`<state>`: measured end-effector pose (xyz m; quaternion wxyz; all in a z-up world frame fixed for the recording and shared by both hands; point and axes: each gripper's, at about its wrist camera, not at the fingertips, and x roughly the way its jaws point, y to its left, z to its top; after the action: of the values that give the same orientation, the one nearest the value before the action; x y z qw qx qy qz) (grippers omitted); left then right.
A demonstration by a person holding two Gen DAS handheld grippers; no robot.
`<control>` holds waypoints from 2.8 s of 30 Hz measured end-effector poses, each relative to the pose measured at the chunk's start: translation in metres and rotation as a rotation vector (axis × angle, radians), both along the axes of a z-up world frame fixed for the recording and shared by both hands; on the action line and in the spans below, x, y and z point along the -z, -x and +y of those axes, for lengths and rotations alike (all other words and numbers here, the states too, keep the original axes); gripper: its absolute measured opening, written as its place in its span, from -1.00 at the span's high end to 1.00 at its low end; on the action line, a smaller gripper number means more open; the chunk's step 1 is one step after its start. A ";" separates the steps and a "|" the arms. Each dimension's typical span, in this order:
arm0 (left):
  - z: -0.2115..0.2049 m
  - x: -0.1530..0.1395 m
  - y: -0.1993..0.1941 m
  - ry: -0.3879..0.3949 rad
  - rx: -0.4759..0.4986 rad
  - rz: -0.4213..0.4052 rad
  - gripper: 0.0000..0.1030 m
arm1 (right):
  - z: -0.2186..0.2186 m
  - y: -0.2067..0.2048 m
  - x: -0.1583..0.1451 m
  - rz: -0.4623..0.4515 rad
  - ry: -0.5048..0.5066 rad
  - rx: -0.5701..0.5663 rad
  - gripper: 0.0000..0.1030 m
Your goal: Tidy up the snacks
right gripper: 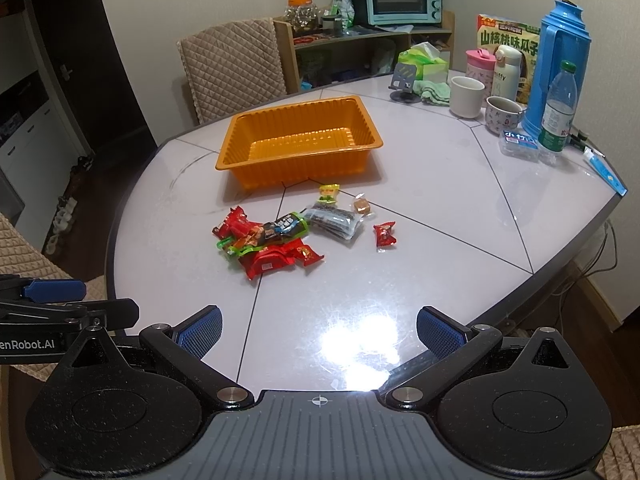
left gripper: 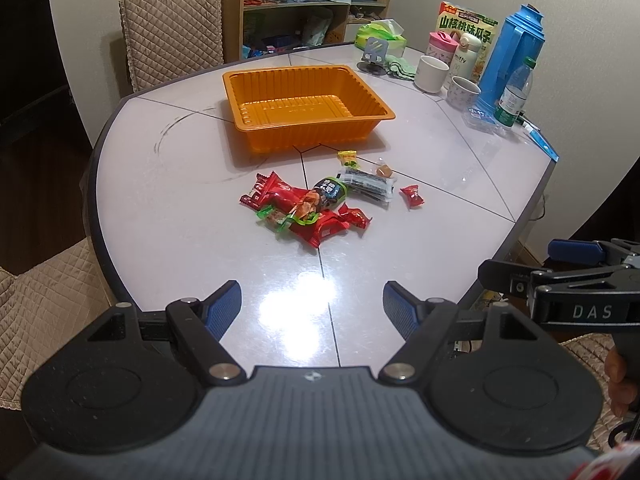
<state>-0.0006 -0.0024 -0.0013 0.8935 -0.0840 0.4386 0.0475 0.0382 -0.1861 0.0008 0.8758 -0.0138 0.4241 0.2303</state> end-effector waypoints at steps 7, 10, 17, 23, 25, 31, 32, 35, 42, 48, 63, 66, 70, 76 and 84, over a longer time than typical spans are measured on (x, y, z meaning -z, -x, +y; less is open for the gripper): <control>0.000 0.001 0.000 0.000 -0.001 0.000 -0.49 | -0.003 0.001 0.000 -0.001 -0.007 0.002 -1.00; -0.004 0.001 0.001 0.001 -0.002 0.001 -0.50 | -0.003 0.001 0.000 -0.001 -0.007 0.002 -1.00; -0.005 0.001 0.000 0.001 -0.003 0.002 -0.50 | -0.004 -0.002 0.002 0.005 -0.011 -0.003 -1.00; -0.004 0.002 -0.010 0.005 -0.010 0.012 -0.50 | -0.006 -0.011 0.005 0.017 -0.020 0.001 -1.00; -0.002 0.004 -0.014 0.004 -0.013 0.017 -0.50 | -0.008 -0.014 0.007 0.020 -0.027 0.004 -1.00; 0.005 0.013 -0.027 0.018 -0.022 0.022 -0.50 | -0.016 -0.031 0.018 0.021 -0.059 -0.005 -1.00; 0.006 0.014 -0.030 0.019 -0.020 0.018 -0.50 | -0.017 -0.034 0.020 0.018 -0.068 -0.010 -1.00; 0.007 0.020 -0.038 0.011 -0.021 0.013 -0.50 | -0.021 -0.045 0.026 0.016 -0.086 -0.021 -1.00; 0.009 0.035 -0.061 -0.007 -0.039 0.008 -0.50 | -0.026 -0.074 0.039 0.008 -0.095 -0.042 -1.00; 0.012 0.052 -0.081 -0.019 -0.056 0.007 -0.50 | -0.031 -0.102 0.054 0.026 -0.093 -0.054 -1.00; 0.011 0.078 -0.126 -0.037 -0.071 0.010 -0.43 | -0.024 -0.160 0.094 0.049 -0.039 -0.125 -0.60; 0.011 0.083 -0.136 -0.039 -0.069 0.017 -0.39 | -0.020 -0.172 0.104 0.055 -0.037 -0.126 -0.49; 0.011 0.089 -0.147 -0.039 -0.066 0.029 -0.30 | -0.015 -0.189 0.116 0.069 -0.026 -0.126 -0.24; 0.013 0.099 -0.161 -0.022 -0.061 0.050 -0.29 | -0.010 -0.207 0.129 0.079 -0.017 -0.117 -0.02; 0.013 0.110 -0.178 -0.029 -0.056 0.072 -0.27 | -0.002 -0.221 0.146 0.092 0.011 -0.128 0.29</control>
<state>0.1773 0.0106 -0.1111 0.8766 -0.0818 0.4671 0.0819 0.2595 -0.1880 -0.1449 0.8388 -0.0352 0.4634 0.2837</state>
